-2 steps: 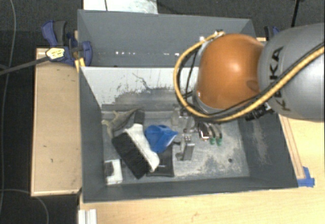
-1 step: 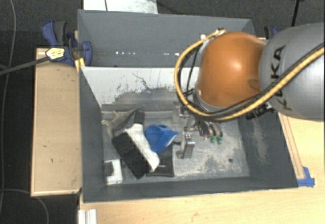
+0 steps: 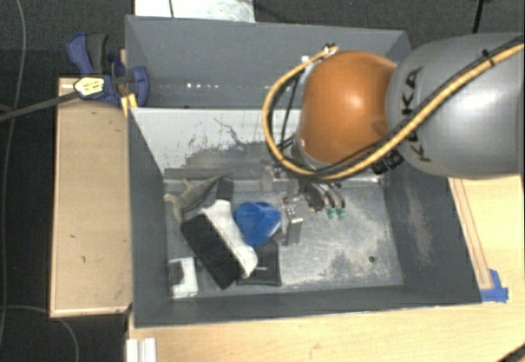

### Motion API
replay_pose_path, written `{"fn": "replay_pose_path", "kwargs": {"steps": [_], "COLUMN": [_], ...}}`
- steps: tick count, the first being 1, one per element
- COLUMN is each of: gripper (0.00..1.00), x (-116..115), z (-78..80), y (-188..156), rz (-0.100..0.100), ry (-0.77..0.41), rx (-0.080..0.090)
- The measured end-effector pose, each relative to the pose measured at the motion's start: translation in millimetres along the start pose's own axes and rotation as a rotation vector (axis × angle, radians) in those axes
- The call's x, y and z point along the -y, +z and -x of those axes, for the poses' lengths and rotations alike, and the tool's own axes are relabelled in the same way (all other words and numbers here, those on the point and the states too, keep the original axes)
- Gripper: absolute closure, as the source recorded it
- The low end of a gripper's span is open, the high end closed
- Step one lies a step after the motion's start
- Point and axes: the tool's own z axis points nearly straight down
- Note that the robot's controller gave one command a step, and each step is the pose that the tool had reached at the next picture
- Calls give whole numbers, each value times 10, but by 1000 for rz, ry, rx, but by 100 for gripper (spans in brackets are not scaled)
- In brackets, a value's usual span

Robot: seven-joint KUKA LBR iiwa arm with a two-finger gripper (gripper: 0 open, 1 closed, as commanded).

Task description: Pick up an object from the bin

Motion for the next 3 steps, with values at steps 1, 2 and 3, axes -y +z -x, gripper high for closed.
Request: {"fn": "replay_pose_path", "kwargs": {"steps": [1, 2, 3], "gripper": [0, 0, 0], "x": [-49, 45, 14], "z": [148, 269, 247], "y": [274, 333, 927], "rz": [0, 0, 1], "ry": [-5, -185, -42], "rx": [-4, 4, 3]}}
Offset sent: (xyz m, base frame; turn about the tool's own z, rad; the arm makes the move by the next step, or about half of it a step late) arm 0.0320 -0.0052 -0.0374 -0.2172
